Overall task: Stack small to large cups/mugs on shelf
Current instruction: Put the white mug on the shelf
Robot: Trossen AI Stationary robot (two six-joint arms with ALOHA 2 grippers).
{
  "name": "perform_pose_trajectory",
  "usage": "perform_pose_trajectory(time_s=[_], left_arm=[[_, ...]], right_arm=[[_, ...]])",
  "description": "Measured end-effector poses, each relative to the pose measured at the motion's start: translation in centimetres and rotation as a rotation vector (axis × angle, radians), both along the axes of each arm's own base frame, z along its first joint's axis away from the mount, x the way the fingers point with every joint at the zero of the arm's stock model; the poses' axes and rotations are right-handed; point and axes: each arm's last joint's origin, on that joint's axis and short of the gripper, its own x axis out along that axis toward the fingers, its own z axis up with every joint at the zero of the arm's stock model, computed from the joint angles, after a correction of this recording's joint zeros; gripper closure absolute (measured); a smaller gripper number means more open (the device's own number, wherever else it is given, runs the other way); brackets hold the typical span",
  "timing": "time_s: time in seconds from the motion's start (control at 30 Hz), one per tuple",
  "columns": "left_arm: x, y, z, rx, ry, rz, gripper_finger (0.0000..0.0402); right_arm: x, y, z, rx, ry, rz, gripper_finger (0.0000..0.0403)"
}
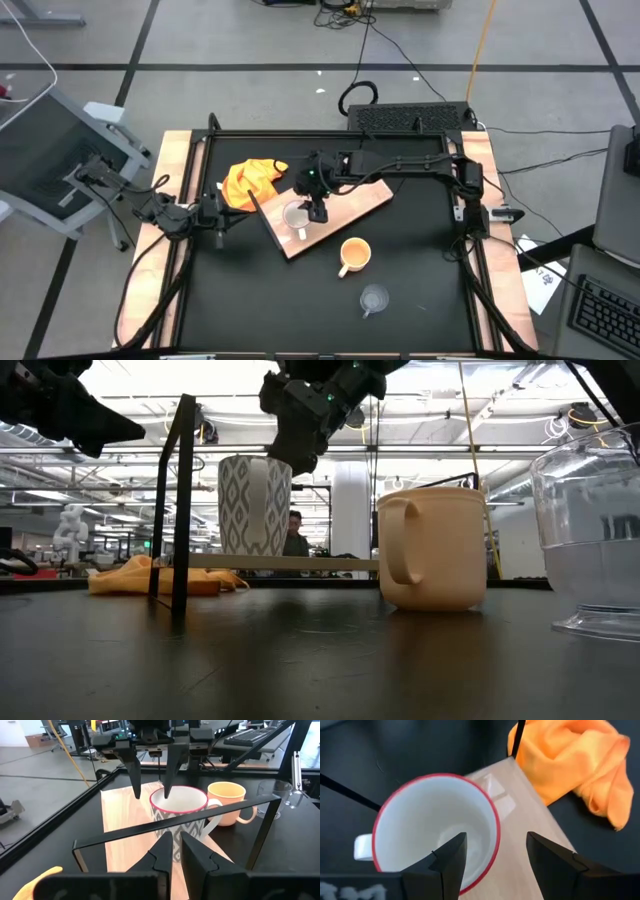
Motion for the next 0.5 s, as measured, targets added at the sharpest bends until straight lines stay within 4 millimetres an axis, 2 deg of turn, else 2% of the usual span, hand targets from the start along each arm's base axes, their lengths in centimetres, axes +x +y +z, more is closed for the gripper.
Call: perform_pose_trajectory(time_s=[0.5], left_arm=[[-0.02, 0.01, -0.07, 0.0, 0.006, 0.001, 0.0364]], right_arm=[[0.24, 0.38, -0.83, -0.015, 0.025, 0.035, 0.0218]])
